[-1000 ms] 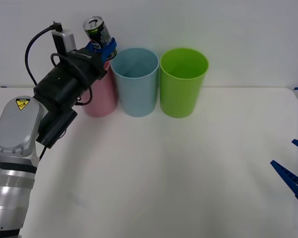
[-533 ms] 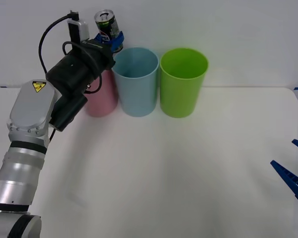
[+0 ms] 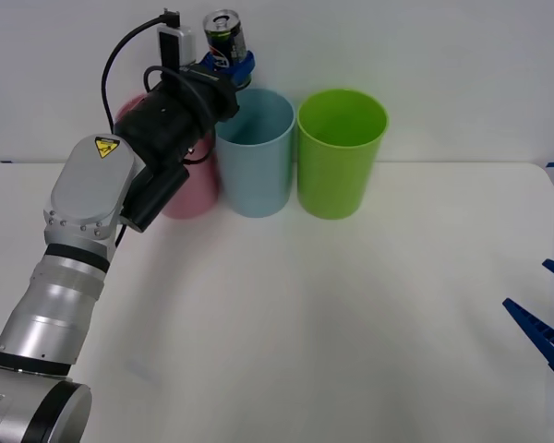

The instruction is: Grasp the object on the table and drop it into the matching bin: aluminum can to the light blue bin, PET bottle to the pink bin.

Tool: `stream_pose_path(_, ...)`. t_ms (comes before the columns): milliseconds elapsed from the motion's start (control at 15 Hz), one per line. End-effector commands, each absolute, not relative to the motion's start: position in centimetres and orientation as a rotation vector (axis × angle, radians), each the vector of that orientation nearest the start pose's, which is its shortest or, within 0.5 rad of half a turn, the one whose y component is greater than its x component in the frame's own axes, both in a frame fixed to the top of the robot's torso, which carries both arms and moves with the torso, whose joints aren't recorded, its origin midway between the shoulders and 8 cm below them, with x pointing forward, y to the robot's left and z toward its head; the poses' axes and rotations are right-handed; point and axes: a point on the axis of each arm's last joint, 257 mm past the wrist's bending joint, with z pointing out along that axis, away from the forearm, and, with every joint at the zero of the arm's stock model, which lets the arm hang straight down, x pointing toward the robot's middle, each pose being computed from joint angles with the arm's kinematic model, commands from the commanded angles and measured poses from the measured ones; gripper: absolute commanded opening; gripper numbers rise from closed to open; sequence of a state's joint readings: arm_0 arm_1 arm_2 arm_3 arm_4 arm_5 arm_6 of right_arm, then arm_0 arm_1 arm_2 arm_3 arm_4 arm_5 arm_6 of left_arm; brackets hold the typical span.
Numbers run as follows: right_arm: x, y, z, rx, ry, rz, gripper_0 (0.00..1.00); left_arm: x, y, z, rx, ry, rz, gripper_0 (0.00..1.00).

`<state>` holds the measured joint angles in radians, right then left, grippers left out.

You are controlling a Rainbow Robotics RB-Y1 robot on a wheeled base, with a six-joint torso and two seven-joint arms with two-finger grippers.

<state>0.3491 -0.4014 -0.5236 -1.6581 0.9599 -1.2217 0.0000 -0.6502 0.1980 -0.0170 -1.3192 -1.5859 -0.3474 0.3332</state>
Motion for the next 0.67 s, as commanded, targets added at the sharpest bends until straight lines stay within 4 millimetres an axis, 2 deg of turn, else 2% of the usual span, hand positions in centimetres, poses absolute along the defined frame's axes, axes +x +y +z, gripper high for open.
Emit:
stream_pose_path(67, 34.23, -32.97, -16.89, -0.465, 1.441, 0.567, 1.00, 64.99, 7.61, 0.32, 0.389, 1.280, -0.426, 0.00)
stream_pose_path(267, 34.23, -32.97, -16.89, -0.465, 1.441, 0.567, 1.00, 64.96, 7.53, 0.32, 0.388, 1.280, -0.430, 0.04)
stream_pose_path(333, 34.23, -32.97, -16.89, -0.465, 1.441, 0.567, 1.00, 64.93, 7.48, 0.35, 0.384, 1.280, -0.435, 0.13)
stream_pose_path(400, 34.23, -32.97, -16.89, -0.465, 1.441, 0.567, 1.00, 64.95, 7.58, 0.43, 0.379, 1.279, -0.438, 0.33)
stream_pose_path(467, 34.23, -32.97, -16.89, -0.465, 1.441, 0.567, 1.00, 64.97, 7.57, 0.43, 0.378, 1.278, -0.437, 0.93)
stream_pose_path(533, 34.23, -32.97, -16.89, -0.465, 1.441, 0.567, 1.00, 64.96, 7.63, 0.54, 0.376, 1.277, -0.438, 1.00)
stream_pose_path(667, 34.23, -32.97, -16.89, -0.465, 1.441, 0.567, 1.00, 64.97, 7.67, 0.40, 0.373, 1.279, -0.441, 1.00)
